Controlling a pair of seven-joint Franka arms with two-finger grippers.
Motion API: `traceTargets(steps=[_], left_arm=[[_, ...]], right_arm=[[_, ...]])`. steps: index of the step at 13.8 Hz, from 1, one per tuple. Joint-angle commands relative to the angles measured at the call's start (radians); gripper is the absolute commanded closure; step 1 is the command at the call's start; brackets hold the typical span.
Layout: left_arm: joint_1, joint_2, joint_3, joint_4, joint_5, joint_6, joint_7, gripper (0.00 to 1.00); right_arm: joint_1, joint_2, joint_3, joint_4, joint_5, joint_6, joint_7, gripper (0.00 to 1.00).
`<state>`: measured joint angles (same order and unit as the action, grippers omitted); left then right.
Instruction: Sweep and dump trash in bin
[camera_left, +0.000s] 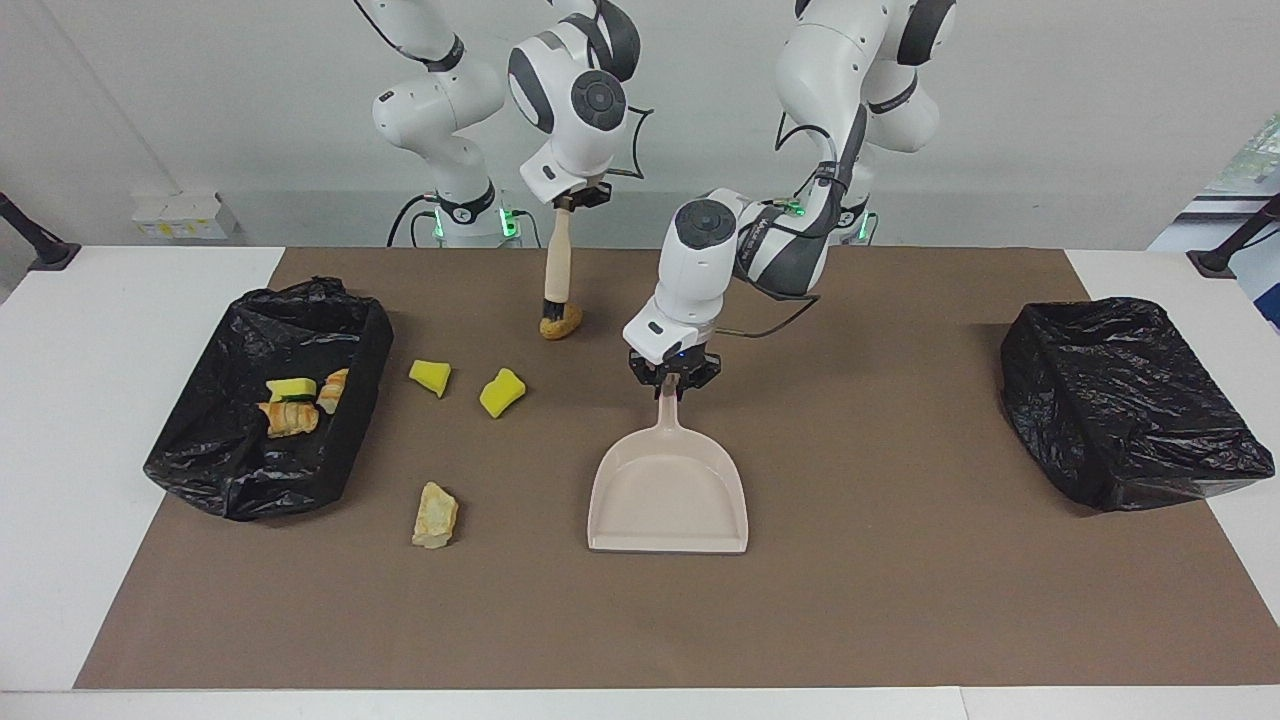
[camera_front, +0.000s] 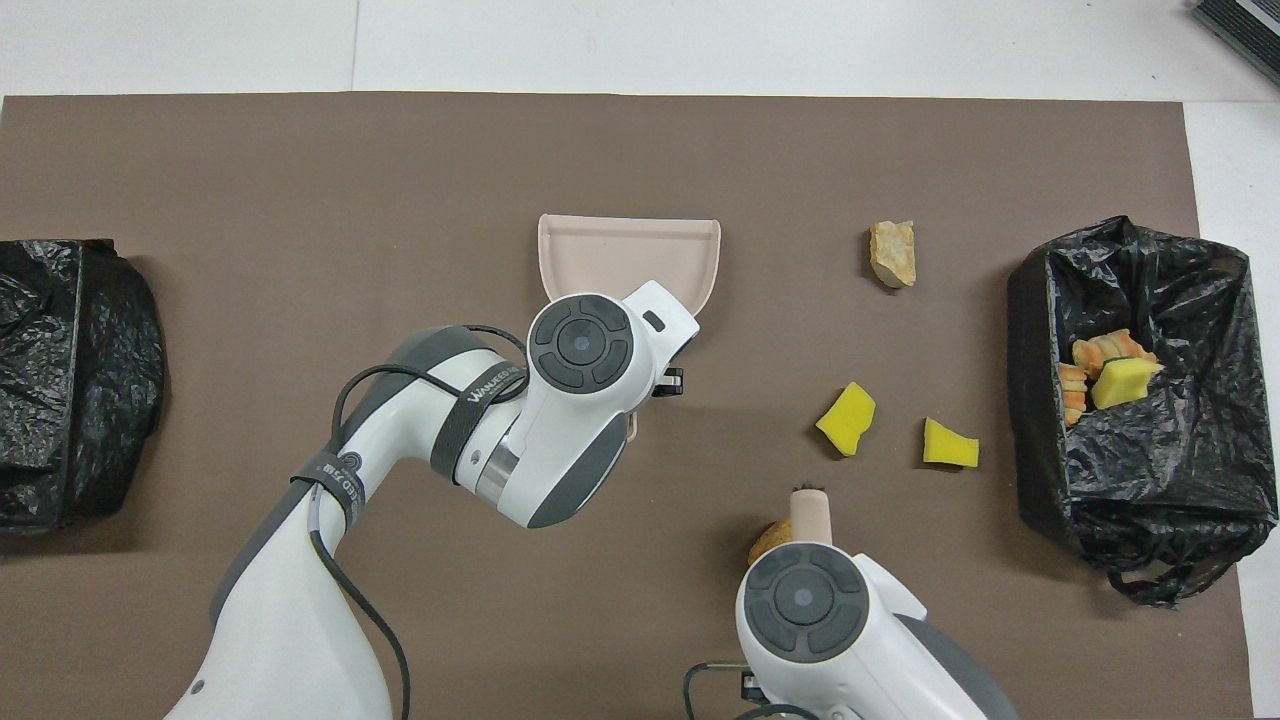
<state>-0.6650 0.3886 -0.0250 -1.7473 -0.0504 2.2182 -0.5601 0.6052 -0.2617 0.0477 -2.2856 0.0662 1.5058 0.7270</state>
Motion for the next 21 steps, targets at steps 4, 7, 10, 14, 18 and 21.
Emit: traceTargets(steps=[4, 7, 10, 14, 18, 21], left_arm=[[0.065, -0.105, 0.026, 0.003, 0.015, -0.15, 0.129, 1.0], [0.088, -0.16, 0.033, 0.006, 0.119, -0.288, 0.33, 1.0], [0.142, -0.247, 0.039, -0.006, 0.15, -0.379, 0.656, 1.0], [0.176, -0.353, 0.039, -0.142, 0.15, -0.394, 0.98, 1.0], [0.19, -0.454, 0.039, -0.308, 0.15, -0.382, 1.169, 1.0], [0.177, -0.525, 0.037, -0.454, 0.15, -0.367, 1.308, 1.0]], right_arm=[[-0.226, 0.068, 0.011, -0.02, -0.27, 0.016, -0.124, 1.0], [-0.312, 0.169, 0.012, -0.018, -0.393, 0.076, -0.135, 1.0], [-0.315, 0.254, 0.012, -0.02, -0.479, 0.119, -0.11, 1.0], [-0.268, 0.251, 0.017, -0.028, -0.429, 0.145, -0.126, 1.0], [-0.219, 0.277, 0.017, -0.006, -0.249, 0.276, -0.194, 1.0], [-0.159, 0.317, 0.017, 0.06, -0.068, 0.346, -0.228, 1.0]])
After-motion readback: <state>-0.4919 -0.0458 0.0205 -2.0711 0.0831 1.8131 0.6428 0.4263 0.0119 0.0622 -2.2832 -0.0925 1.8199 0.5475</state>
